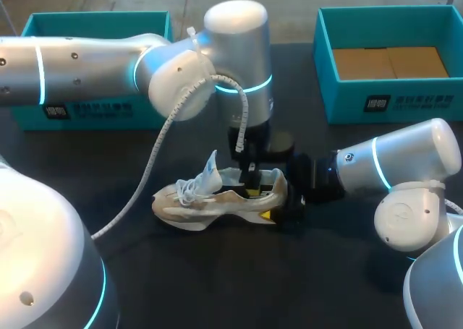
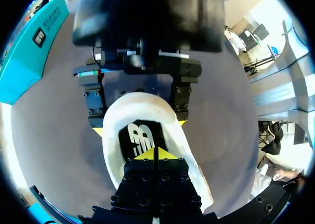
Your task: Take the shoe out of the shoebox, open the shoe tongue, remove and reinsert the insole, then place the shoe into the shoebox
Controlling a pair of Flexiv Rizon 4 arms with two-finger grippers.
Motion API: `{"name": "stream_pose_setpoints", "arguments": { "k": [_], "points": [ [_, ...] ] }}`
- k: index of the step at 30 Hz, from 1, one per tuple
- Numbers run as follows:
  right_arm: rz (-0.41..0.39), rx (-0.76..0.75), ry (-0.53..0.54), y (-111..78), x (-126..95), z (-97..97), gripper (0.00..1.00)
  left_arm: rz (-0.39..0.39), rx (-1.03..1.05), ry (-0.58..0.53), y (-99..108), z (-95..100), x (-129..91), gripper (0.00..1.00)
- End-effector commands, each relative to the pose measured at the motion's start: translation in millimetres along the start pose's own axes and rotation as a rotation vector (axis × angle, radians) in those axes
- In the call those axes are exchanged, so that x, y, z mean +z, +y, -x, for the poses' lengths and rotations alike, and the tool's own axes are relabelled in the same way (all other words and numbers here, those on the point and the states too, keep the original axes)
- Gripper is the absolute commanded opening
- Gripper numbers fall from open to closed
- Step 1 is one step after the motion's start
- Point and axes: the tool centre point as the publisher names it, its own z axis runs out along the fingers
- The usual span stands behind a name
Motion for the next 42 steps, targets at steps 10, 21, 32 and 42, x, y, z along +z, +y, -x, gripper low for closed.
{"name": "stream_pose_setpoints", "arguments": {
  "k": [10,21,32,42],
  "points": [
    [-0.008,0.001,-0.004,0.6,1.8,-1.4,0.00,-0.020,-0.005,-0.003,16.5,-13.5,7.8,0.14],
    [-0.008,0.001,-0.004,0.6,1.8,-1.4,0.00,0.016,-0.011,0.007,17.2,-10.8,17.6,0.65],
    [-0.008,0.001,-0.004,0.6,1.8,-1.4,0.00,-0.014,-0.012,-0.076,20.2,-0.1,35.0,0.50],
    [-0.008,0.001,-0.004,0.6,1.8,-1.4,0.00,-0.014,-0.050,-0.202,32.0,19.4,50.2,0.57]
  ]
}}
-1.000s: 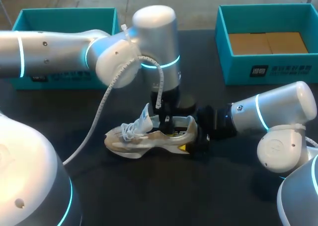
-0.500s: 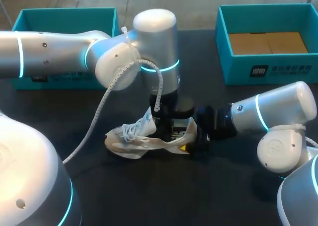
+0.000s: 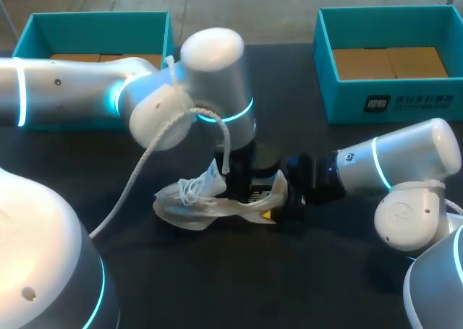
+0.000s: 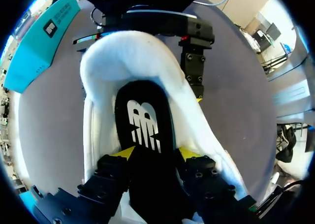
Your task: Take the shoe out of the shoebox, open the shoe tongue, remove and reinsert the insole, then place the shoe into the shoebox
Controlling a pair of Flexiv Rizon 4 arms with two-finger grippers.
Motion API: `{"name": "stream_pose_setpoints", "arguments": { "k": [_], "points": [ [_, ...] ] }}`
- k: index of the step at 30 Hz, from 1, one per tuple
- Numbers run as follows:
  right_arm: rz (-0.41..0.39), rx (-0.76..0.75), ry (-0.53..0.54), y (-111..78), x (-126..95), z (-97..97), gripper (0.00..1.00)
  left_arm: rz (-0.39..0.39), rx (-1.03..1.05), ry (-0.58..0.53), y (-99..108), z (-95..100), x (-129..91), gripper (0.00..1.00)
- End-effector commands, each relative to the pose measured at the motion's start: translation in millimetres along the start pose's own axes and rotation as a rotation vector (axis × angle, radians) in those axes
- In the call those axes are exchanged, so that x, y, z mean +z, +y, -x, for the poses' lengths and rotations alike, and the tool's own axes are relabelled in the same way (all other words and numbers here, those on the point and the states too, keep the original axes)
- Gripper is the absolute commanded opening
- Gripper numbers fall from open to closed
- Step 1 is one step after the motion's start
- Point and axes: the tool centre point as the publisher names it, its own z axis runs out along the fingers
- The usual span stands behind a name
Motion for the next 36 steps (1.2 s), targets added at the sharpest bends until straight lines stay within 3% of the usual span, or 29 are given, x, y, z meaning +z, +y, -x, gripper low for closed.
{"name": "stream_pose_setpoints", "arguments": {
  "k": [1,4,8,11,12,13,18,27,36],
  "points": [
    [-0.006,0.000,-0.004,2.1,1.6,-2.6,0.00,0.017,-0.012,-0.047,6.7,9.1,26.6,0.60],
    [-0.006,0.000,-0.004,2.1,1.6,-2.6,0.00,0.035,-0.008,-0.088,9.0,13.4,33.6,0.59],
    [-0.006,0.000,-0.004,2.1,1.6,-2.6,0.00,0.050,-0.010,-0.102,12.1,18.1,40.0,0.49],
    [-0.006,0.000,-0.004,2.1,1.6,-2.6,0.00,0.049,-0.017,-0.106,14.2,19.9,40.5,0.36],
    [-0.006,0.000,-0.004,2.1,1.6,-2.6,0.00,0.044,-0.019,-0.109,14.9,19.9,39.9,0.23],
    [-0.006,0.000,-0.004,2.1,1.6,-2.6,0.00,0.040,-0.020,-0.111,15.3,19.9,39.0,0.18],
    [-0.006,0.000,-0.004,2.1,1.6,-2.6,0.00,0.029,-0.032,-0.126,17.6,23.7,30.8,0.00],
    [-0.006,0.000,-0.004,2.1,1.6,-2.6,0.00,0.011,-0.063,-0.119,23.3,27.9,0.4,0.00],
    [-0.006,0.000,-0.004,2.1,1.6,-2.6,0.00,-0.002,-0.077,-0.066,27.5,18.4,-21.3,0.00]
  ]
}}
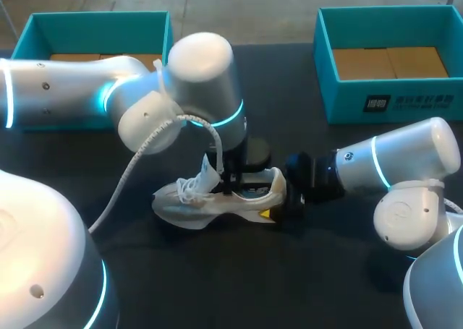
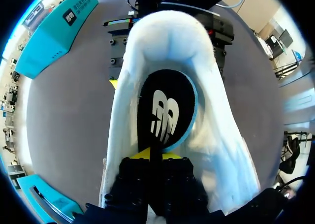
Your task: Take the shoe out of the shoebox, open the shoe tongue, remove and reinsert the insole, then place the shoe into the shoebox
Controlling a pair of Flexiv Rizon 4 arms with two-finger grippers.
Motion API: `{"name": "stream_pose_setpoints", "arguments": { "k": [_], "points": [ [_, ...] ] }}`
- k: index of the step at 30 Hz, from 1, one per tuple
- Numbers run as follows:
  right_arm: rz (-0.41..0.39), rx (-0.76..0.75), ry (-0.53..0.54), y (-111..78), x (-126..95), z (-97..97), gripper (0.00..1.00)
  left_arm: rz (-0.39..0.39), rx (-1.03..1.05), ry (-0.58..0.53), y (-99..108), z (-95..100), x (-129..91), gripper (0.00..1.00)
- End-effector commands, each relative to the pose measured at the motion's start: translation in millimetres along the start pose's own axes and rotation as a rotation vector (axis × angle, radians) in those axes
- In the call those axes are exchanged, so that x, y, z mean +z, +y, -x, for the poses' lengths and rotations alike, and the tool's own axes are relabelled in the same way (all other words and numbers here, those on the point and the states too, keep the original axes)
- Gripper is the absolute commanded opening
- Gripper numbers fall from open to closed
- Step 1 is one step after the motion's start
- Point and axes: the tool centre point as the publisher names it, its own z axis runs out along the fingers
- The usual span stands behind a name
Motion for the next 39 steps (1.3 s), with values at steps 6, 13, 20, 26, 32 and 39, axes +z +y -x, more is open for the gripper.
{"name": "stream_pose_setpoints", "arguments": {
  "k": [6,13,20,26,32,39],
  "points": [
    [-0.008,0.000,-0.004,-0.4,1.1,-3.1,0.00,-0.053,-0.007,0.060,13.1,-4.6,-28.3,0.00],
    [-0.008,0.000,-0.004,-0.4,1.1,-3.1,0.00,-0.107,0.002,0.101,14.6,-12.5,-48.2,0.00],
    [-0.008,0.000,-0.004,-0.4,1.1,-3.1,0.00,-0.141,0.008,0.127,11.4,-18.2,-60.6,0.00],
    [-0.008,0.000,-0.004,-0.4,1.1,-3.1,0.00,-0.180,0.020,0.144,0.1,-21.3,-67.8,0.00],
    [-0.008,0.000,-0.004,-0.4,1.1,-3.1,0.00,-0.215,0.051,0.160,-15.6,-26.0,-75.6,0.00],
    [-0.008,0.000,-0.004,-0.4,1.1,-3.1,0.00,-0.240,0.065,0.170,-28.9,-27.4,-79.6,0.00]
  ]
}}
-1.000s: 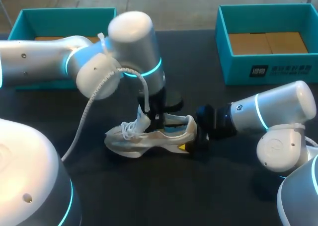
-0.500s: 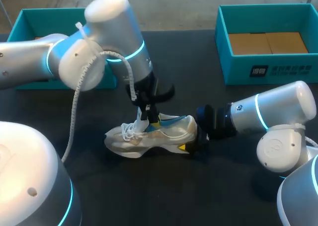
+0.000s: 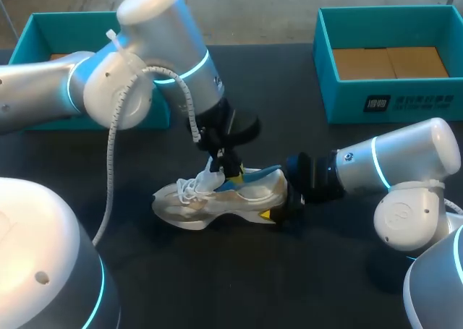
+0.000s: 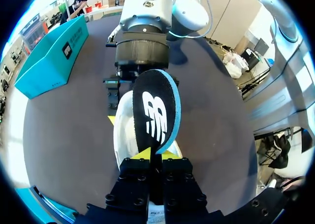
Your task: Take the shoe out of the shoebox, open the shoe tongue, remove and reinsert the insole, then place the shoe into the shoebox
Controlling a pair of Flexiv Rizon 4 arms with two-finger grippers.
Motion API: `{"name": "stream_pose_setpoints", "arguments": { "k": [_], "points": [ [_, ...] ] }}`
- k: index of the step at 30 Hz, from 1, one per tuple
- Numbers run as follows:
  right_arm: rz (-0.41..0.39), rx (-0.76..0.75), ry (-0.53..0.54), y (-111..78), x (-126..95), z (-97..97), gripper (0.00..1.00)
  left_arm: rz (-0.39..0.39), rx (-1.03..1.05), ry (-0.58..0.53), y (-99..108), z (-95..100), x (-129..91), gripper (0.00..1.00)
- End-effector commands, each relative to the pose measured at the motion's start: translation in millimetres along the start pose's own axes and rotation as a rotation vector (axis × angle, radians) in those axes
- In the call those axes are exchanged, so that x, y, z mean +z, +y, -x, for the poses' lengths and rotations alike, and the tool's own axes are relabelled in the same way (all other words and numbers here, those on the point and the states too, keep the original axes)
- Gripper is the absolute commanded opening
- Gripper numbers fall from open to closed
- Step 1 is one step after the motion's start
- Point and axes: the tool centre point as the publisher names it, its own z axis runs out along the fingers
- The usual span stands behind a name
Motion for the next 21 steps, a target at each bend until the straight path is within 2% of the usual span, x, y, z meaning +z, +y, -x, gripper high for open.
{"name": "stream_pose_setpoints", "arguments": {
  "k": [1,5,9,15,16,18,21],
  "points": [
    [-0.007,0.000,-0.003,0.3,1.3,-2.1,0.00,-0.007,0.006,0.006,-6.6,0.3,-0.1,0.00],
    [-0.007,0.000,-0.003,0.3,1.3,-2.1,0.00,-0.009,0.009,0.007,-9.6,-0.7,-1.4,0.00],
    [-0.007,0.000,-0.003,0.3,1.3,-2.1,0.00,-0.044,0.012,-0.006,-16.1,-0.7,-9.7,0.00],
    [-0.007,0.000,-0.003,0.3,1.3,-2.1,0.00,-0.047,0.008,-0.005,-21.8,0.7,-3.7,0.00],
    [-0.007,0.000,-0.003,0.3,1.3,-2.1,0.00,-0.048,0.008,-0.004,-21.9,0.6,-2.9,0.06],
    [-0.007,0.000,-0.003,0.3,1.3,-2.1,0.00,-0.049,0.007,-0.002,-21.4,-0.1,-1.4,0.44],
    [-0.007,0.000,-0.003,0.3,1.3,-2.1,0.00,-0.063,0.020,-0.006,-19.9,-5.3,-2.6,0.63]
  ]
}}
